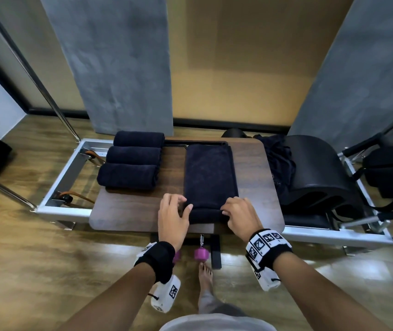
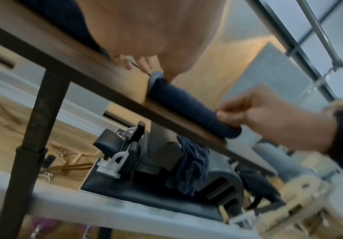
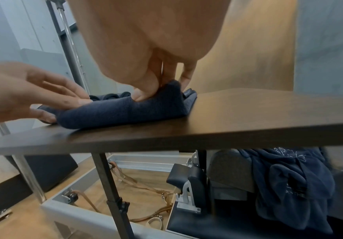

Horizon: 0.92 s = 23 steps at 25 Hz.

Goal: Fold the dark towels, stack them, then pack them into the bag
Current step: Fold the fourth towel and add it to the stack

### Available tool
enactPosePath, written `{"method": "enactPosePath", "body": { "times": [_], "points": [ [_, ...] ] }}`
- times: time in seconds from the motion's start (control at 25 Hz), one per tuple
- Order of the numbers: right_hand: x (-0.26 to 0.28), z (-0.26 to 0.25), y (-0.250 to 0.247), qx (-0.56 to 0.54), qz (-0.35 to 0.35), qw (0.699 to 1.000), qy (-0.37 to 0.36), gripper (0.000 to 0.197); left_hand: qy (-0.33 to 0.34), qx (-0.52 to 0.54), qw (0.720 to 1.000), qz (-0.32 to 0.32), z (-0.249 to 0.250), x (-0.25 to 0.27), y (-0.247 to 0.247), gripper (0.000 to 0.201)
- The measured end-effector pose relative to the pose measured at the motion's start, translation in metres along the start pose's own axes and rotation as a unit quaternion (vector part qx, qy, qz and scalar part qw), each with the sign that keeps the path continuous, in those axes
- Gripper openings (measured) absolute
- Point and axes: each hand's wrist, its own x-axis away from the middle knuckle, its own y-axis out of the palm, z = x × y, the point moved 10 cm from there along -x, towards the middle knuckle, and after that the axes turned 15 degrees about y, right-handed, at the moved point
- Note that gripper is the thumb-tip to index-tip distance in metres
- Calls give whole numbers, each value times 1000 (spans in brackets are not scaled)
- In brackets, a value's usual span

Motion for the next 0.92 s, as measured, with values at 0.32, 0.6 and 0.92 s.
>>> {"method": "enactPosePath", "body": {
  "times": [0.32,0.6,0.92],
  "points": [
    [-25,13,8,-52,-80,992,80,25,275,-150,931,-185,53,-3,40,32],
    [-11,4,-30,-105,74,992,-14,20,195,-190,921,-278,40,-43,62,26],
    [-29,-6,-12,-73,-32,997,-23,22,168,-139,930,-295,28,-51,71,19]
  ]
}}
